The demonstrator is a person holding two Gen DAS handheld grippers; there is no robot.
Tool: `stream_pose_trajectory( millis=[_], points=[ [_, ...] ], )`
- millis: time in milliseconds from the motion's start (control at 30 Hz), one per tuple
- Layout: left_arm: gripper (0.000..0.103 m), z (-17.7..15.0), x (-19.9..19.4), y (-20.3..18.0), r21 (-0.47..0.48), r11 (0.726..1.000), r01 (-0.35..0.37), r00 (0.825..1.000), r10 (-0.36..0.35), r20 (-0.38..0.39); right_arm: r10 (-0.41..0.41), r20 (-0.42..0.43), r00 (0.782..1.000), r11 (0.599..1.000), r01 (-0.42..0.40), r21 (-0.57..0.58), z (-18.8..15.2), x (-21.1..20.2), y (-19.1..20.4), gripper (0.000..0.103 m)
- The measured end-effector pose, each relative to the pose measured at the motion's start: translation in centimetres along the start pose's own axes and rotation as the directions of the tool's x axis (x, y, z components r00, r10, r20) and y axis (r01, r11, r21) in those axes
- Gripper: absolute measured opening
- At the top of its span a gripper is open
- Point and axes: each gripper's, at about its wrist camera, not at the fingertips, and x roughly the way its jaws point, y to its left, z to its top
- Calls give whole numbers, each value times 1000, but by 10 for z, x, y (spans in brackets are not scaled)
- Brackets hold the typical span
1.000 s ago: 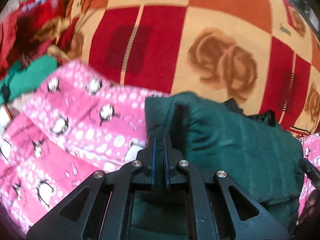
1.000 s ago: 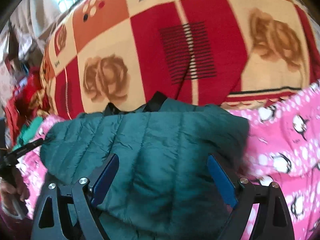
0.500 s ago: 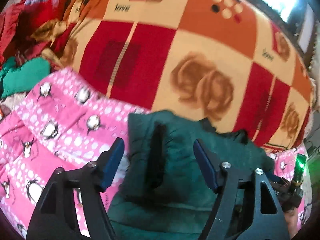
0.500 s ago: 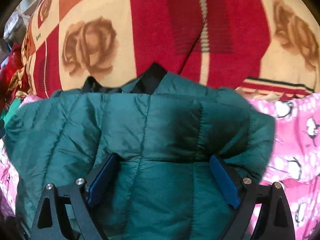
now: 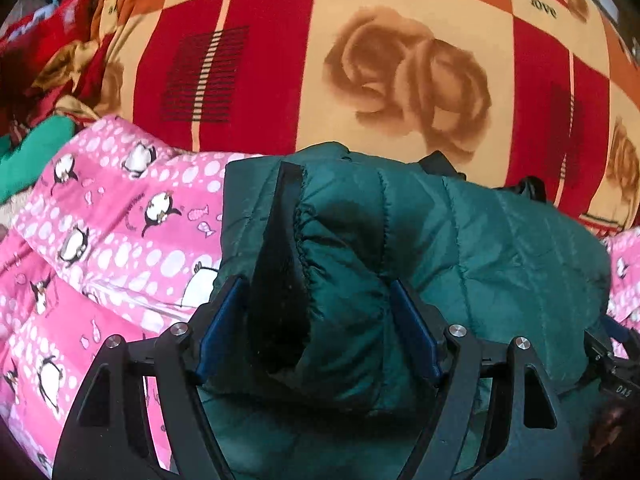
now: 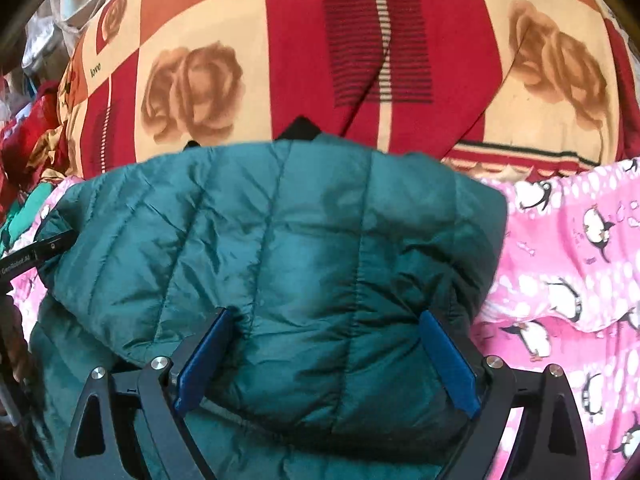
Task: Fold large clothes
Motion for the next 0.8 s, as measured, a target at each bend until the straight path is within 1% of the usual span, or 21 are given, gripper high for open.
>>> stream_pose_trajectory(
  millis=[67,167,367,467,500,667,733,800],
  points=[
    [77,-1,2,-2,16,1000,-11,1000,11,-2,27,-37,999,999,-26,21,-1,11,-3,103],
    [77,-2,6,0,13,1000,-8,1000,8,-1,56,-71,996,997,-51,61,1,21,-7,103],
    [78,-3,9,0,4,1000,-7,1000,7,-3,46,-109,993,998,-43,35,3,17,-3,103],
    [79,-3,10,-1,10,1000,-9,1000,9,-2,7,-86,996,1000,-4,30,5,3,5,103],
    [79,-4,11,-1,10,1000,-9,1000,9,-3,-3,-57,998,1000,4,28,6,-5,8,103],
    [80,-5,13,-1,8,1000,-5,1000,5,1,42,24,999,999,-42,21,13,-24,23,103],
    [81,-6,14,0,8,1000,-5,1000,5,1,47,43,998,999,-48,13,19,-23,29,103],
    [82,-6,14,-1,11,1000,-7,1000,7,2,40,40,998,999,-40,16,22,-17,29,103]
  ],
)
